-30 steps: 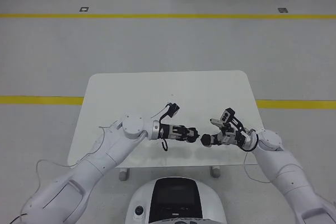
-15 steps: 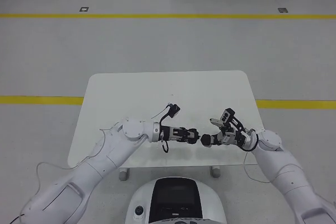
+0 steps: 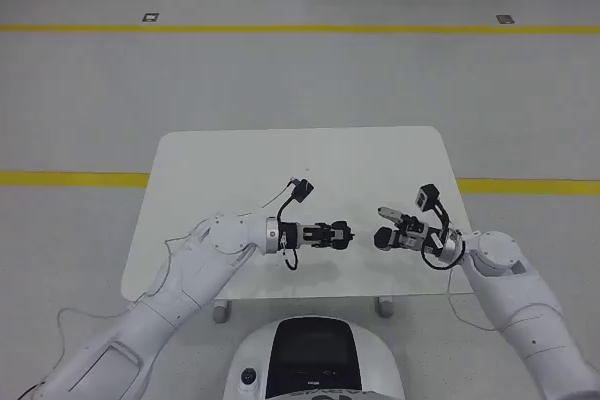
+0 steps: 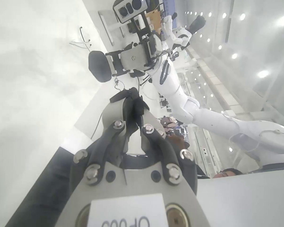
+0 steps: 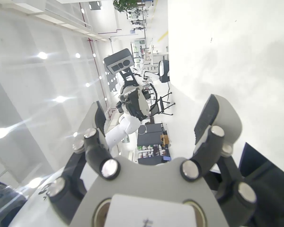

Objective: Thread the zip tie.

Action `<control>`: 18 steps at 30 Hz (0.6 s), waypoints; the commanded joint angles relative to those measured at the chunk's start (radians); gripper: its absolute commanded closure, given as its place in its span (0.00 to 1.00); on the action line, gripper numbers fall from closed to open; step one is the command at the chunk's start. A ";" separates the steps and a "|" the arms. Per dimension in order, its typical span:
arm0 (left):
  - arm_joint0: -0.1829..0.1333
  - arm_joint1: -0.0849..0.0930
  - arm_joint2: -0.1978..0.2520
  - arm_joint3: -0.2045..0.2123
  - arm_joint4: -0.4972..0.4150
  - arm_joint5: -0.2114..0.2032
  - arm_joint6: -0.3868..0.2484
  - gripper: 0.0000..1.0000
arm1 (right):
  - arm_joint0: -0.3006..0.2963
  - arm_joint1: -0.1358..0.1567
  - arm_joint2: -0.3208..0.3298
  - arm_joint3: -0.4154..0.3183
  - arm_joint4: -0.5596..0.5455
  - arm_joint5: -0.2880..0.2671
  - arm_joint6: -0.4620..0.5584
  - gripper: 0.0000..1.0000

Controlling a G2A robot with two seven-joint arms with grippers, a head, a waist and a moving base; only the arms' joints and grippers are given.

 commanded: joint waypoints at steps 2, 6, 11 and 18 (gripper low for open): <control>-0.001 0.000 0.001 0.001 0.000 0.000 -0.001 1.00 | 0.001 0.000 -0.001 0.002 0.004 0.000 0.001 0.00; 0.008 0.002 0.004 -0.009 0.027 0.001 0.030 1.00 | -0.002 0.000 0.001 -0.011 -0.015 -0.003 -0.029 0.00; 0.030 0.017 -0.042 -0.043 0.037 0.000 0.051 1.00 | -0.024 0.020 0.052 -0.104 -0.179 0.043 -0.117 0.00; 0.084 0.040 -0.125 -0.094 0.029 0.000 0.076 1.00 | -0.084 0.050 0.121 -0.306 -0.450 0.260 -0.211 0.00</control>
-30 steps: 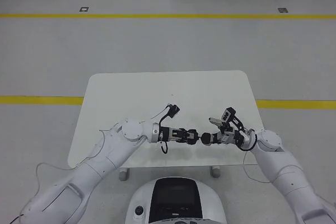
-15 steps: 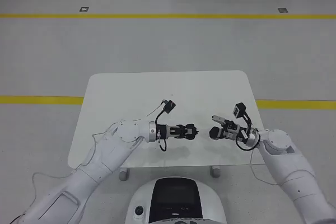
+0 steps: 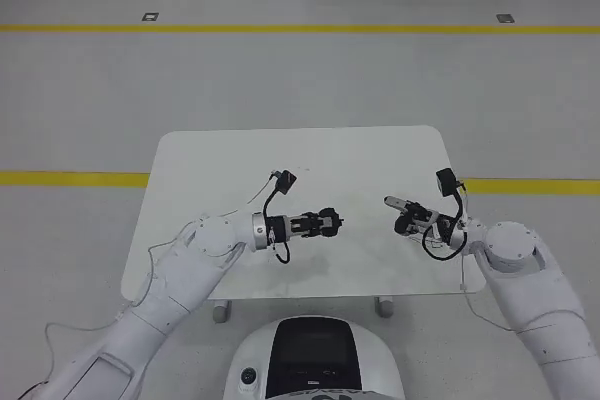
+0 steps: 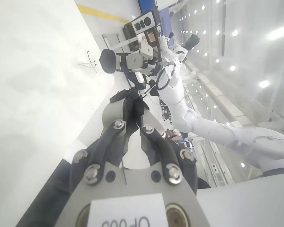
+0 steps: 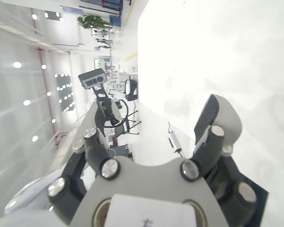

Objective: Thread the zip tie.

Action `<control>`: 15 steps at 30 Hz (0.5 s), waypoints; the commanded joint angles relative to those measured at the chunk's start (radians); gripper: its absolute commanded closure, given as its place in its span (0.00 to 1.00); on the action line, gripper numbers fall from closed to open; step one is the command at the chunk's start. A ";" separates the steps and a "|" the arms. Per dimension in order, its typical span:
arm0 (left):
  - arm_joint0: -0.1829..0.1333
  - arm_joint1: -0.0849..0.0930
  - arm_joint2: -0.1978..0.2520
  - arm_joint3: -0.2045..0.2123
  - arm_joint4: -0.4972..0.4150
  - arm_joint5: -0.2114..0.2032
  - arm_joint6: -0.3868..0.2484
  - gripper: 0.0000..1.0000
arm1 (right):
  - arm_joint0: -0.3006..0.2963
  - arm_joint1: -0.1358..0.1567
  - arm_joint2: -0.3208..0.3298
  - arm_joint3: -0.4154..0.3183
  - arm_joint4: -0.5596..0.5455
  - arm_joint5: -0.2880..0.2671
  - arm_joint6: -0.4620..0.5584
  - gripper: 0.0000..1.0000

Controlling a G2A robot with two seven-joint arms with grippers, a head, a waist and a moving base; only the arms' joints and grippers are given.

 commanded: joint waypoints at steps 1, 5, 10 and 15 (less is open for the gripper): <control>0.012 0.005 -0.016 -0.009 -0.002 0.000 0.002 1.00 | -0.018 0.006 0.003 -0.054 -0.080 0.074 -0.011 0.00; 0.029 0.009 -0.037 -0.030 -0.013 0.000 0.006 1.00 | -0.033 0.009 0.000 -0.088 -0.117 0.093 -0.005 0.00; 0.029 0.009 -0.037 -0.030 -0.013 0.000 0.006 1.00 | -0.033 0.009 0.001 -0.087 -0.124 0.094 -0.013 0.00; 0.029 0.009 -0.037 -0.030 -0.013 0.000 0.006 1.00 | -0.042 0.020 0.022 -0.142 -0.290 0.179 -0.066 0.00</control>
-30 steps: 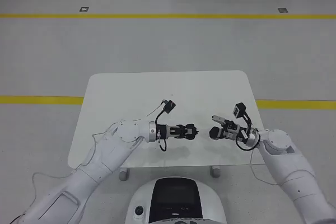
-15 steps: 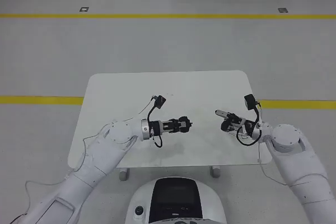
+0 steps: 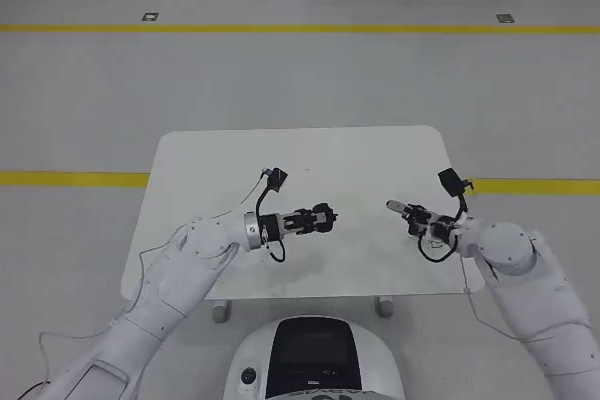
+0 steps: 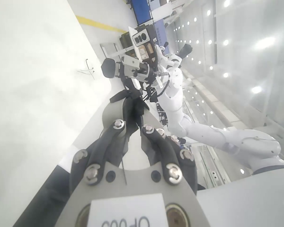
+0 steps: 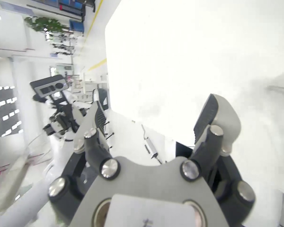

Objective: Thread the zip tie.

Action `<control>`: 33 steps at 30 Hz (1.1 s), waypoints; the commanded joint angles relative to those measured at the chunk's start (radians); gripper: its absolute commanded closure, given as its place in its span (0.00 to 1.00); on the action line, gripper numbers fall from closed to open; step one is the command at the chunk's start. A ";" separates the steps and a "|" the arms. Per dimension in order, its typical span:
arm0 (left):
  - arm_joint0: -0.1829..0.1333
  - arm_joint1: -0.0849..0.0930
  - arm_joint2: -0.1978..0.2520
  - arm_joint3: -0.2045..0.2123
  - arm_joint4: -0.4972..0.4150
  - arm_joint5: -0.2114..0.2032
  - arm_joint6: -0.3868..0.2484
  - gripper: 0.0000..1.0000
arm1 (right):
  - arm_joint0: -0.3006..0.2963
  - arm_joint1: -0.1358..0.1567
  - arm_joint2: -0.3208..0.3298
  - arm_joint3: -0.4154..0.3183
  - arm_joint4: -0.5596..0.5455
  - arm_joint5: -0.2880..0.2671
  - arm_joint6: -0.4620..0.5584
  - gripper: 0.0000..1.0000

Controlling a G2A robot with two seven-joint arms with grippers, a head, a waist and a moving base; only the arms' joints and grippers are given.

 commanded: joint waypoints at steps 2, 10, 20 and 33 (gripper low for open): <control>0.000 0.000 0.000 0.000 0.000 0.000 0.000 1.00 | -0.003 0.009 0.019 -0.033 -0.112 0.081 0.011 0.00; 0.000 0.000 0.000 0.000 0.000 0.000 0.000 1.00 | 0.030 0.004 0.017 0.003 -0.354 0.114 0.130 0.00; 0.000 0.000 0.000 0.000 0.000 0.000 0.000 1.00 | 0.024 -0.002 -0.007 0.030 -0.450 0.114 0.075 0.00; 0.000 0.000 0.000 0.000 0.000 0.000 0.000 1.00 | 0.117 -0.126 0.013 0.126 -0.667 0.114 0.221 0.00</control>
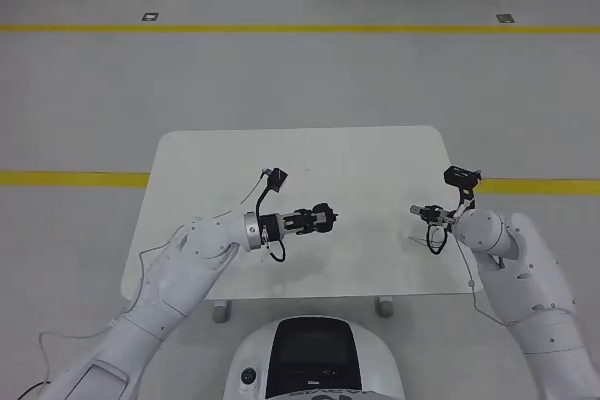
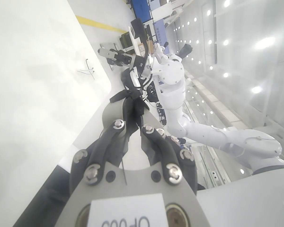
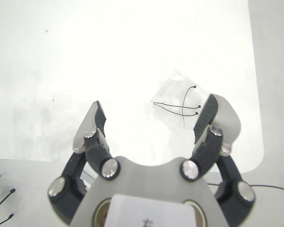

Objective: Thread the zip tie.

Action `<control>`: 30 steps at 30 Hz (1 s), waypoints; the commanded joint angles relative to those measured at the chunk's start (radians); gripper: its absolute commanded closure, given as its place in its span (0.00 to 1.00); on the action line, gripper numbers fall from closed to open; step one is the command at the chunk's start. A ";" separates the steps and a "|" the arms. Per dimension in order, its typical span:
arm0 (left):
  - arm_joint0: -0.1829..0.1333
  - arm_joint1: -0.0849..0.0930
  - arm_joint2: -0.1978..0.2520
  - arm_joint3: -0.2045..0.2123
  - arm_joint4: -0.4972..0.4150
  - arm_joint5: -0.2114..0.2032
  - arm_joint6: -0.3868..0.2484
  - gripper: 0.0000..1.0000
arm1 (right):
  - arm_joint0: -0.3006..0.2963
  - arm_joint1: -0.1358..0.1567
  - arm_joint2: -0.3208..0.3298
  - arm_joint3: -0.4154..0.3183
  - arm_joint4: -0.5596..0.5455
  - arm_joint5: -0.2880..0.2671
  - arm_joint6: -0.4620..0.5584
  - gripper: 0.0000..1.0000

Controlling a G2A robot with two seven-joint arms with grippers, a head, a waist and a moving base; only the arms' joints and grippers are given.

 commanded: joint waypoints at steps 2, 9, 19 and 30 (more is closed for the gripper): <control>0.000 0.000 0.000 0.000 0.000 0.000 0.000 1.00 | 0.002 -0.006 0.002 0.001 -0.007 0.000 0.007 0.00; 0.000 0.000 0.000 0.000 0.000 0.000 0.000 1.00 | -0.002 -0.006 0.002 0.001 -0.006 -0.005 -0.005 0.00; 0.000 0.000 0.000 0.000 0.000 0.000 0.000 1.00 | 0.055 -0.015 0.011 0.048 -0.074 0.000 0.171 0.00; 0.000 0.000 0.000 0.000 0.000 0.000 0.000 1.00 | 0.087 -0.036 0.023 0.091 -0.055 0.000 0.219 0.00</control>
